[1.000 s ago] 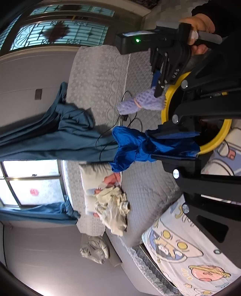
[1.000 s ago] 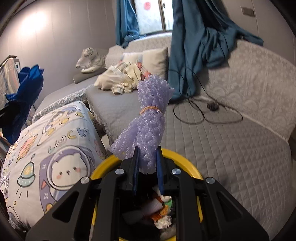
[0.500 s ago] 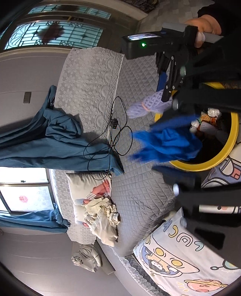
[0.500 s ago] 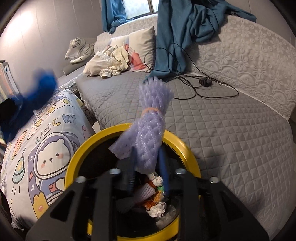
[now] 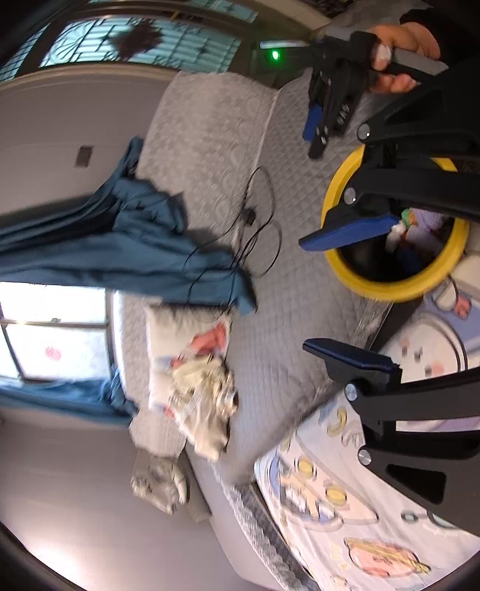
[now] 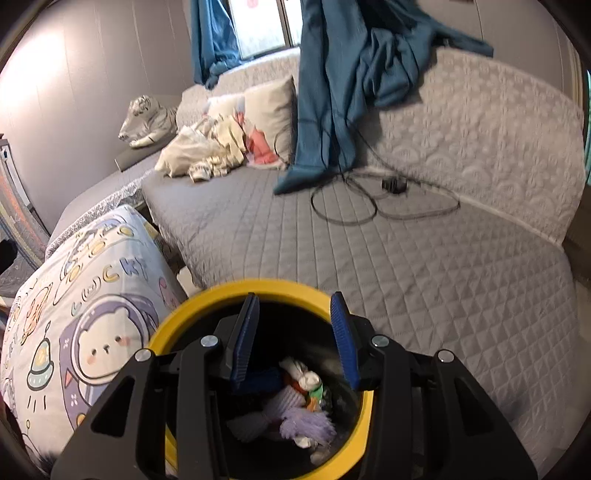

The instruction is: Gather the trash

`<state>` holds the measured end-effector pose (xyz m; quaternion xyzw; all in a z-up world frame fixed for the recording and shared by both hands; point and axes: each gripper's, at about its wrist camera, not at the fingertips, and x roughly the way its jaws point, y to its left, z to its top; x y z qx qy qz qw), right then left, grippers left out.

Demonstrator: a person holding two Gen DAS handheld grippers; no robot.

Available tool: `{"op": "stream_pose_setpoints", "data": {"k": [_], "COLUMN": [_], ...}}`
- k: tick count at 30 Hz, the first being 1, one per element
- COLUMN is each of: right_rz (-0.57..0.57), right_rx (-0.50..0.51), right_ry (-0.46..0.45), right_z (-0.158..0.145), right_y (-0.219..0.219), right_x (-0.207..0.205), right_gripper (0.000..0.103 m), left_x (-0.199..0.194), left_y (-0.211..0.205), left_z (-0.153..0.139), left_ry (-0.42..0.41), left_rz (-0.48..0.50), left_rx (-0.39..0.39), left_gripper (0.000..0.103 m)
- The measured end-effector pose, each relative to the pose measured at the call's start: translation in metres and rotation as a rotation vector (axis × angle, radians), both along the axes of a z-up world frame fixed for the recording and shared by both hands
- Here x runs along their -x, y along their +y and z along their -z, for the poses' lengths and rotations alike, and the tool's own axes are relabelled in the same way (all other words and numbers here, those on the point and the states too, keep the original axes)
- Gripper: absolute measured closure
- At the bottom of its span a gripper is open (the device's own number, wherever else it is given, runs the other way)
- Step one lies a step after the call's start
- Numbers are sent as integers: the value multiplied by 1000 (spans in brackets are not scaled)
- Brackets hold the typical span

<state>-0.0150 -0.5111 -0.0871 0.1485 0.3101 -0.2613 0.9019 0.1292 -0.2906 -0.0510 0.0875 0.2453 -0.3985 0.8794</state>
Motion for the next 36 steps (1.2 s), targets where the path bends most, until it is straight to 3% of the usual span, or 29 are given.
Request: {"op": "stream_pose_setpoints", "data": {"k": [3,7,12,17,21,29,36], "right_rz": [-33,-108,-276,-402,-433,-431,-403], "right_rx": [42,98,125,98,111,187,221], "right_ry": [-32,-84,-158,-236,-278,-377,-409], "right_z": [-19,-40,-57,-66,-68,-79,-86], "right_y": [19,59,132,198,244,304,315], "right_x": [-11,-34,-64,-83,-86,-63,-49], "right_gripper": [62,57,45,26,10,8,8], "left_x": [-9,-11,-3,16,37,83,95], "left_y": [42,108,190,255,281,310,323], "left_z": [-10,-23,-32,-33,-31,-34,-39], "left_ry": [-3,-72,-128,-186,-241,-301,-301], "left_rz": [-73,-224,-419,-600,-690,-785,-826], "left_rx": [41,68,87,110,119,159,201], "left_gripper": [53,48,39,18,8,8,8]}}
